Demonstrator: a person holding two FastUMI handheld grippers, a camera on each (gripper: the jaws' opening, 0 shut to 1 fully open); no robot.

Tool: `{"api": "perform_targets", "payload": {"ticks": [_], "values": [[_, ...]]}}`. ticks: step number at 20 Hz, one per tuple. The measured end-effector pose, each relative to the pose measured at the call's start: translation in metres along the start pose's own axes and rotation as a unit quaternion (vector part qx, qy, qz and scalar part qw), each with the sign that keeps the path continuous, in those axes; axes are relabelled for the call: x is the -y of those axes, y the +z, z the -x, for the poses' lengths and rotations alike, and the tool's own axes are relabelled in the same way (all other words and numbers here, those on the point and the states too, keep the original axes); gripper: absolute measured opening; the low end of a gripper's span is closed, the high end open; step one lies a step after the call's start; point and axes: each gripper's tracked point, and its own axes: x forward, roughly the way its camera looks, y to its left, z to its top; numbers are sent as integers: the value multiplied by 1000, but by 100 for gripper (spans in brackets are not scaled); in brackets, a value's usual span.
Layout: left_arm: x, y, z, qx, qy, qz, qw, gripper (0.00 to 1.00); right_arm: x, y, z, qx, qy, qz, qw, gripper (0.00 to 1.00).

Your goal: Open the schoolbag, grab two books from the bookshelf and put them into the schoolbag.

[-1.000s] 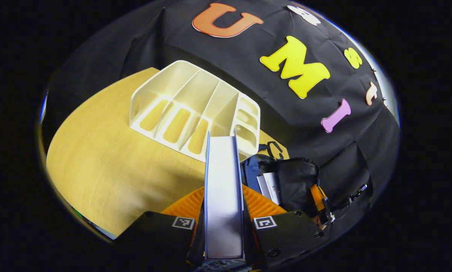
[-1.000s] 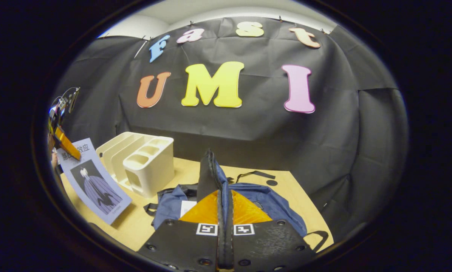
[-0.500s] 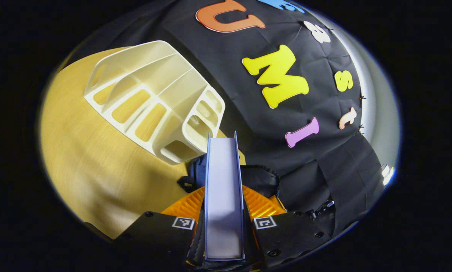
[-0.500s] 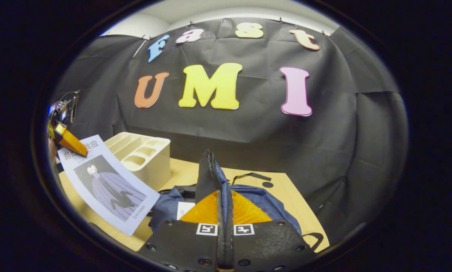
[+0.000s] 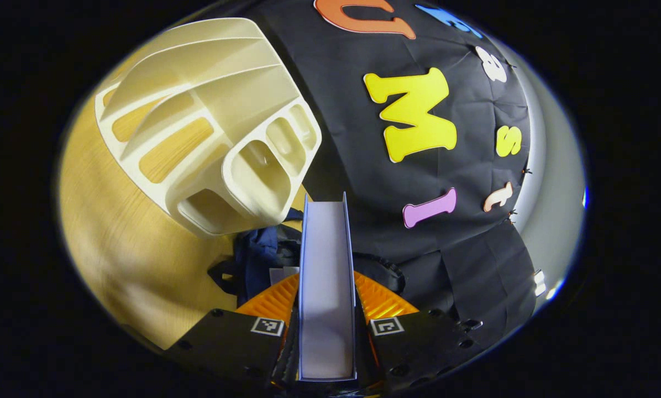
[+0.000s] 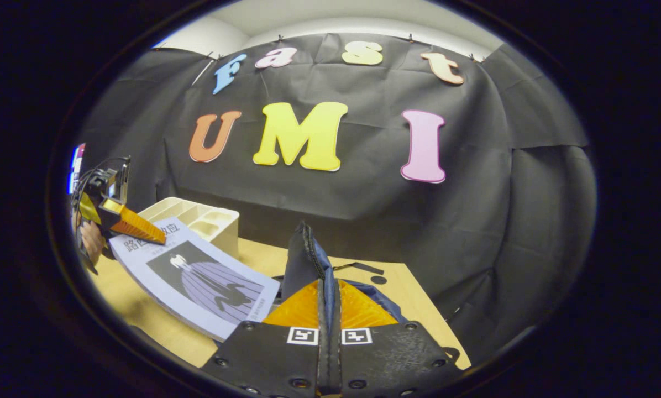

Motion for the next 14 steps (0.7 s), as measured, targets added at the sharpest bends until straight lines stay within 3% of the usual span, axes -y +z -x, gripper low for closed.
{"api": "perform_targets", "payload": {"ticks": [2, 4, 9, 14], "values": [[-24, -2, -8, 9, 39, -28, 999, 42, 4, 7, -3, 0, -5, -4, 1000, 0], [-24, -4, -6, 18, 35, -31, 999, 42, 0, 17, -4, 3, 2, -7, 1000, 1], [-46, -22, -8, 60, 82, -147, 984, 43, -16, 40, 0, 30, 17, -5, 999, 1], [-53, -64, -34, 31, 71, -145, 986, 44, -19, 44, 0, 36, 24, -11, 999, 0]]}}
